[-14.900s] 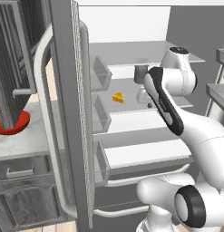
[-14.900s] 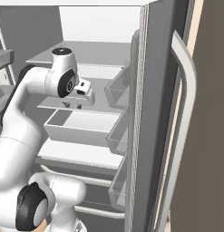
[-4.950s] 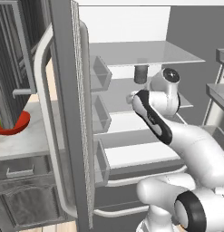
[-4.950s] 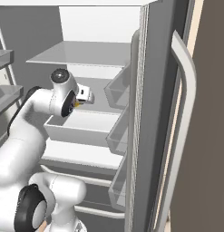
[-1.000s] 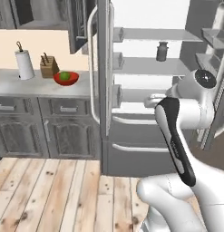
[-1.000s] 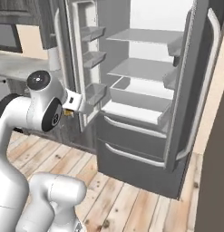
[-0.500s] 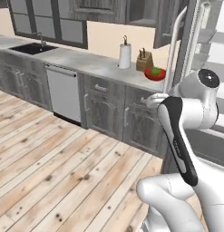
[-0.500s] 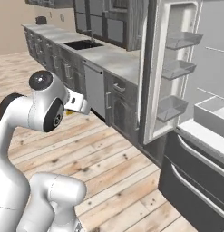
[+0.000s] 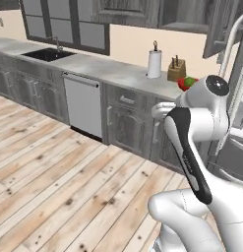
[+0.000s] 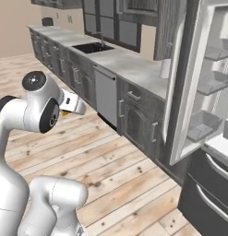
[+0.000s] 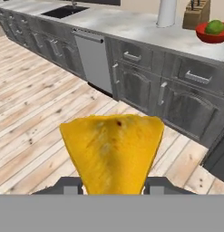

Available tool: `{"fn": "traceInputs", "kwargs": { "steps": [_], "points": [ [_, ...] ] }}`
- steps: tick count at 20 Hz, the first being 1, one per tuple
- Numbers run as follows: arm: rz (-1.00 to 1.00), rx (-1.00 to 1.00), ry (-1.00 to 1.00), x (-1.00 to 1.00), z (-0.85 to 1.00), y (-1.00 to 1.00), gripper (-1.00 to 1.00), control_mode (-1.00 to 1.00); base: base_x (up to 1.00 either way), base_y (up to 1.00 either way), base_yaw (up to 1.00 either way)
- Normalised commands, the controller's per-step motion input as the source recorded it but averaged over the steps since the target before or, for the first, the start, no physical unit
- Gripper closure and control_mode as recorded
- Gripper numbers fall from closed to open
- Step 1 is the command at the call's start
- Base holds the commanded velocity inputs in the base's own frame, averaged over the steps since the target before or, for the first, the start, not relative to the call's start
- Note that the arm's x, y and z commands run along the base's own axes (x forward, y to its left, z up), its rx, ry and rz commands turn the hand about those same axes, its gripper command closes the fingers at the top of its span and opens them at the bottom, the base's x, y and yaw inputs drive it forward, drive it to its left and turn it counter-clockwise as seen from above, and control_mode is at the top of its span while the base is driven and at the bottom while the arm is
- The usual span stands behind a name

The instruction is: Pick the cheese from the fridge and the cheese grater from the cabinet and place them next to the salad bowl.

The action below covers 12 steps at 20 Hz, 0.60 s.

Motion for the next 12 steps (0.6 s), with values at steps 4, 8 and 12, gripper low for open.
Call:
{"fn": "traceInputs", "kwargs": {
  "steps": [4,8,12],
  "points": [
    [0.00,0.00,0.00,0.00,0.00,0.00,1.00,1.00,0.82,0.37,-0.03],
    [0.00,0.00,0.00,0.00,0.00,0.00,1.00,1.00,0.77,0.37,-0.23],
    [0.00,0.00,0.00,0.00,0.00,0.00,1.00,1.00,0.57,0.39,-0.51]
  ]
}}
